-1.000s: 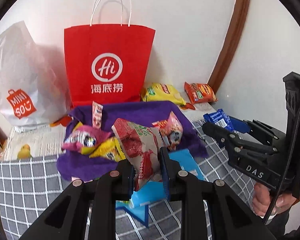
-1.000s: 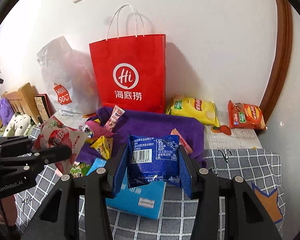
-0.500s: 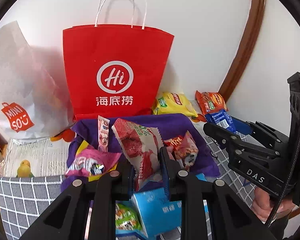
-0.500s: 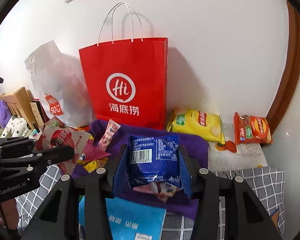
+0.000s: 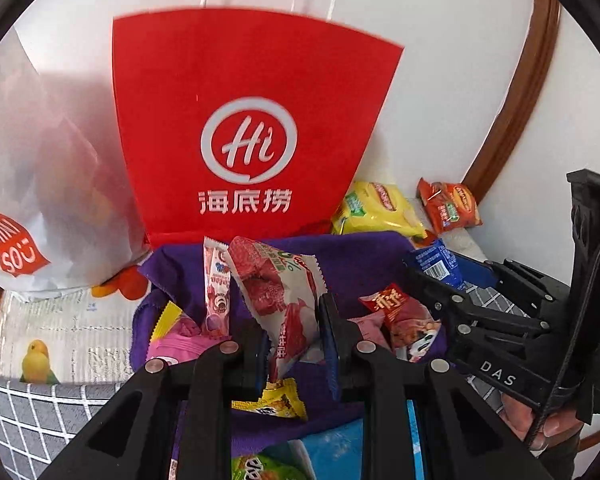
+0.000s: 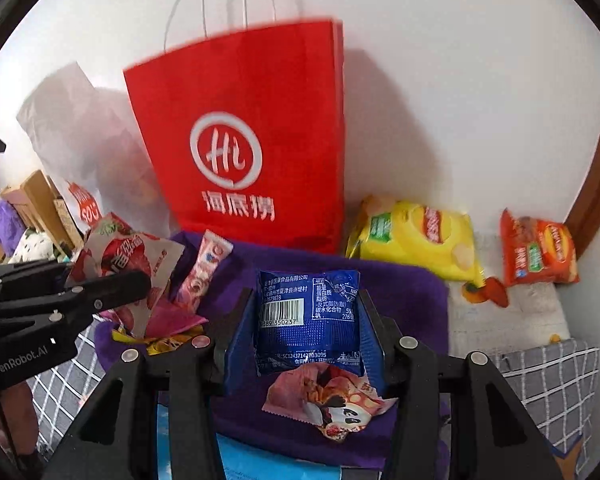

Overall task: Organize snacks
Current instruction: 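Carry the strawberry packet and blue packet up over the purple towel with both grippers, then open both grippers to drop the packets onto the purple towel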

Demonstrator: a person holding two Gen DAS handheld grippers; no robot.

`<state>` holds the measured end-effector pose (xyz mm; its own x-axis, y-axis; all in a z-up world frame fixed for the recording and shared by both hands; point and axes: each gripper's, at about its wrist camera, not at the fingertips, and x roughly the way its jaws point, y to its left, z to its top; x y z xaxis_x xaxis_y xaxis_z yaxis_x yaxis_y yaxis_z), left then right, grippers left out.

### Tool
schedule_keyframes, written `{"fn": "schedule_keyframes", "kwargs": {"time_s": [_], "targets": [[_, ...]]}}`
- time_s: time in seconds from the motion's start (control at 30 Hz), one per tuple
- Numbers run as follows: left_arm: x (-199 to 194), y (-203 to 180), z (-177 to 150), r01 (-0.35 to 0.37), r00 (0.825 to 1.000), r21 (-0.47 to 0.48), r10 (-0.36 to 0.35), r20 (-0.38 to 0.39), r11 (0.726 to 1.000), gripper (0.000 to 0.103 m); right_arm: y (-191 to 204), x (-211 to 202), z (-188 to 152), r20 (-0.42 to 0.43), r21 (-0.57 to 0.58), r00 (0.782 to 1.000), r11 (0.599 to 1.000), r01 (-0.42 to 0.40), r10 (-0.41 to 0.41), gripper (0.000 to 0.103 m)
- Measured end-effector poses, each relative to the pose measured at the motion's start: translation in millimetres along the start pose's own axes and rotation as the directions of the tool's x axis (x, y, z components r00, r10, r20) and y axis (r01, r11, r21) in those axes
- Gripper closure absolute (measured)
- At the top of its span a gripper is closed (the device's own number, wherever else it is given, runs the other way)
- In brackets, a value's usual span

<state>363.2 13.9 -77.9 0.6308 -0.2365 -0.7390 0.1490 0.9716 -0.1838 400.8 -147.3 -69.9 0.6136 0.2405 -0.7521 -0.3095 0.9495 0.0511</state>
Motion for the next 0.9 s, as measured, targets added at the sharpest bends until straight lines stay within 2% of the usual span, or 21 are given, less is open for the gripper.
{"fn": "schedule_keyframes", "kwargs": {"time_s": [0.23,0.43,0.9], "targets": [[18,6,-4,-0.006,0.999,-0.004,0.005,-0.047,1.000,0.082,1,28,-9,-0.075,-0.034,0.997,0.999,-0.007,0.005,0.055],[35,13,-8,-0.014,0.994,-0.025,0.011,-0.106,1.000,0.082,5,40,-15,-0.123,-0.079,0.992,0.997,0.017,-0.027,0.052],[55,18,-12,-0.032,0.985,-0.034,0.025,-0.173,0.999,0.081,-1,49,-18,-0.170,-0.083,0.984,0.996,0.035,-0.049,0.051]]}}
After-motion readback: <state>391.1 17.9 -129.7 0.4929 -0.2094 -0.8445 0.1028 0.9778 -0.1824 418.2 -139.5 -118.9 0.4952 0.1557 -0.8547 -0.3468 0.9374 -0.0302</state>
